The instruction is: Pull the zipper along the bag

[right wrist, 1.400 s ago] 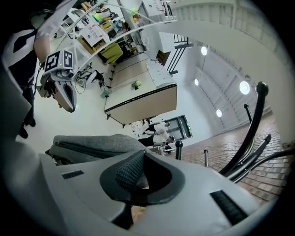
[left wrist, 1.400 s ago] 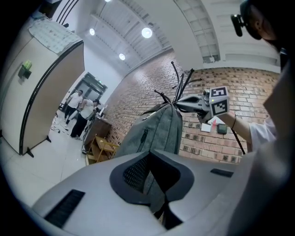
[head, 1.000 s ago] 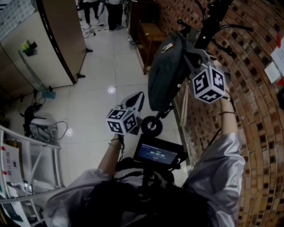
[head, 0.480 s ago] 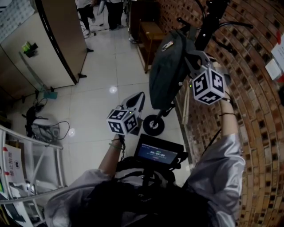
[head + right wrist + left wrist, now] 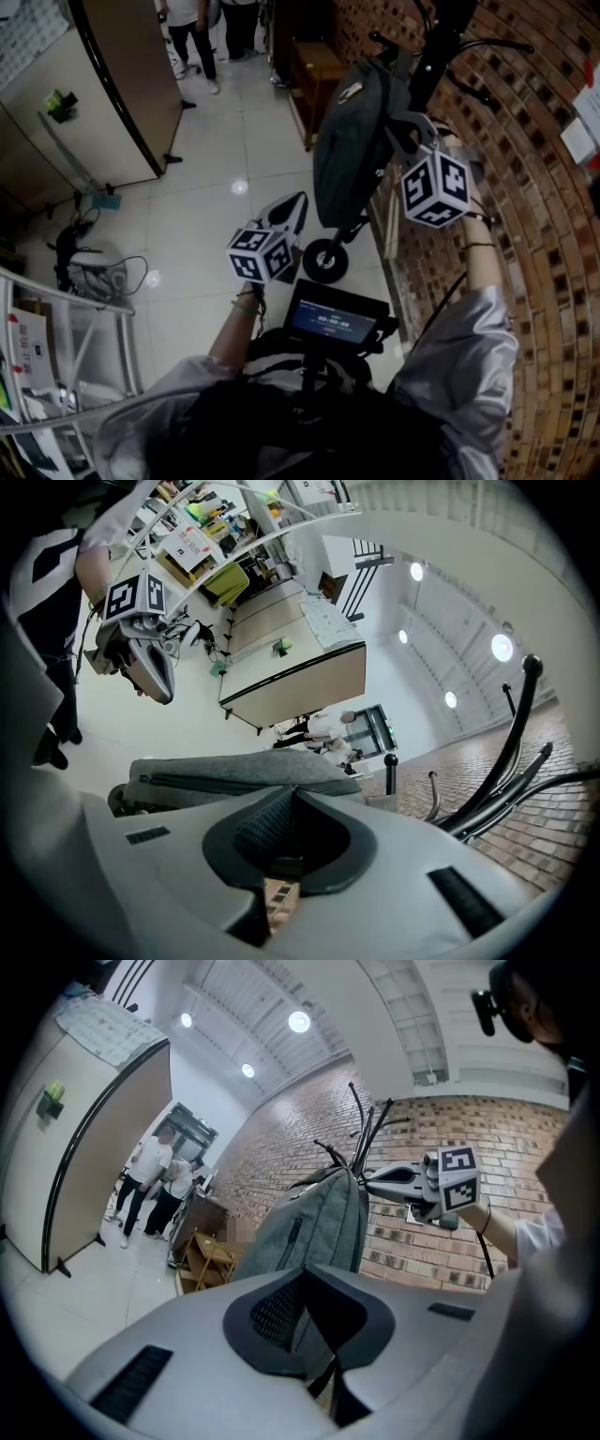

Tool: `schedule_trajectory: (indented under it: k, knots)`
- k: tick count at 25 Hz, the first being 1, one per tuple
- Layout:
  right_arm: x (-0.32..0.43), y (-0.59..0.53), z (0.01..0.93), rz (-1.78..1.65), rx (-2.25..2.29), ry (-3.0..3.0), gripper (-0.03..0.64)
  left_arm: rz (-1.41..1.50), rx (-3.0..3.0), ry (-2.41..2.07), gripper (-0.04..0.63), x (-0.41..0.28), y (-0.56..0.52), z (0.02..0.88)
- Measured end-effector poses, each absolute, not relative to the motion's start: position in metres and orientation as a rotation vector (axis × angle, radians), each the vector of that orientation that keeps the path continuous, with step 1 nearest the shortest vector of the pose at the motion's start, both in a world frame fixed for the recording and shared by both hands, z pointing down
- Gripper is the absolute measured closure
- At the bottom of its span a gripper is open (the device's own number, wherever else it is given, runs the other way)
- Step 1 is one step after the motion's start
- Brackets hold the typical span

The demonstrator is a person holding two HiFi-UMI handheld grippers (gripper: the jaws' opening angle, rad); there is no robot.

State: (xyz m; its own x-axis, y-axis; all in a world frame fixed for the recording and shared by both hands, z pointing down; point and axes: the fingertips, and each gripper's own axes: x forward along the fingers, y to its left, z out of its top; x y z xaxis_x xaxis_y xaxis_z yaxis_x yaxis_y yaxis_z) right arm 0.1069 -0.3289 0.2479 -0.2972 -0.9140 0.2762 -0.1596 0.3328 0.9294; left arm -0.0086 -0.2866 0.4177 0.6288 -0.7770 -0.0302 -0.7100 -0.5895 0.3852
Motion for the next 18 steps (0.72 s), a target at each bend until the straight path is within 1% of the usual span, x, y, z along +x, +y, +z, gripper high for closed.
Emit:
schedule_trajectory:
  k: [4, 18]
  knots:
    - [0.107, -0.325, 0.267, -1.036, 0.932, -1.728, 0.598, -0.266, 2.518, -1.184, 0.588, -0.005, -0.287, 0.419]
    - [0.107, -0.313, 0.286, -1.000, 0.968, -1.791, 0.597, -0.235, 2.531, -1.175, 0.588, 0.003, -0.284, 0.423]
